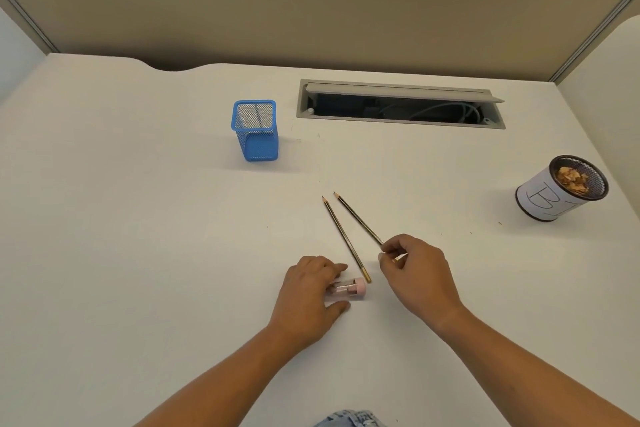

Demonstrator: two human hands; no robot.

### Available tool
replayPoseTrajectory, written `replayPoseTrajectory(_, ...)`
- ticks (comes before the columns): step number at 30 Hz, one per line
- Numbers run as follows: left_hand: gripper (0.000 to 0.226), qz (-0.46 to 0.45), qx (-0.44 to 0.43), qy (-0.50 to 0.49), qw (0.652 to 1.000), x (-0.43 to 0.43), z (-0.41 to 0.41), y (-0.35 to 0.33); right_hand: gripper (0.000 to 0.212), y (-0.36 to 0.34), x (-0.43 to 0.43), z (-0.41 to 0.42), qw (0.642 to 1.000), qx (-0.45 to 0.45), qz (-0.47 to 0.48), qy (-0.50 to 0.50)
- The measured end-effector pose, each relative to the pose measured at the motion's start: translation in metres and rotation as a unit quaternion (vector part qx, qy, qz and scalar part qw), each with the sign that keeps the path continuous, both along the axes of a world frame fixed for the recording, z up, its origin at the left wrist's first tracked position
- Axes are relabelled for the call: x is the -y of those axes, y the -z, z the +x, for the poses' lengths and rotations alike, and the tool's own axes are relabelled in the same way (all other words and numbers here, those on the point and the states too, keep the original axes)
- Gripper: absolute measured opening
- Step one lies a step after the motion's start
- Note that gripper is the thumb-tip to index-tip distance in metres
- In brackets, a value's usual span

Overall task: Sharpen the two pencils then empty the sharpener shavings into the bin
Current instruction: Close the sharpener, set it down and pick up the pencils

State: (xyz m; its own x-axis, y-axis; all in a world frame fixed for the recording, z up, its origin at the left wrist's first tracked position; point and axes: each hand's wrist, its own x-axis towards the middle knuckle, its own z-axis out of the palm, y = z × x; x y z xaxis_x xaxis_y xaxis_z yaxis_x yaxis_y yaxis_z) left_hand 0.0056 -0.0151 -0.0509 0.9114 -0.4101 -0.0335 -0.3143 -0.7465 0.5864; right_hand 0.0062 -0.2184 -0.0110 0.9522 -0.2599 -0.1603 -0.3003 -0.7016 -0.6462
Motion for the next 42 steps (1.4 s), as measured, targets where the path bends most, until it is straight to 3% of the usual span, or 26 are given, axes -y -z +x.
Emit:
replayPoseTrajectory(4, 0.071, -0.053, -0.015, -0.049, 0.997, -0.007, 0.0, -0.001, 0.006, -0.001, 0.001, 0.003, 1.0, 0.001, -0.003, 0.003)
replayPoseTrajectory(9, 0.039, -0.069, -0.01, -0.143, 0.987, -0.01, 0.01, -0.005, 0.006, -0.003, 0.002, 0.012, 1.0, 0.006, -0.004, 0.005)
replayPoseTrajectory(15, 0.02, -0.059, -0.104, -0.215, 0.969, 0.01, 0.042, -0.015, 0.013, -0.004, -0.002, 0.033, 1.0, -0.002, -0.022, -0.007)
replayPoseTrajectory(25, 0.039, 0.021, -0.162, -0.247, 0.955, 0.044, 0.087, -0.017, 0.028, 0.003, -0.011, 0.061, 0.992, -0.043, -0.106, -0.061)
replayPoseTrajectory(37, 0.037, -0.017, -0.193, -0.269, 0.943, 0.048, 0.103, -0.024, 0.03, 0.004, -0.015, 0.082, 0.985, -0.085, -0.131, -0.077)
replayPoseTrajectory(42, 0.035, -0.066, -0.16, -0.292, 0.941, 0.032, 0.115, -0.028, 0.022, -0.012, -0.015, 0.103, 0.995, -0.034, -0.089, -0.038)
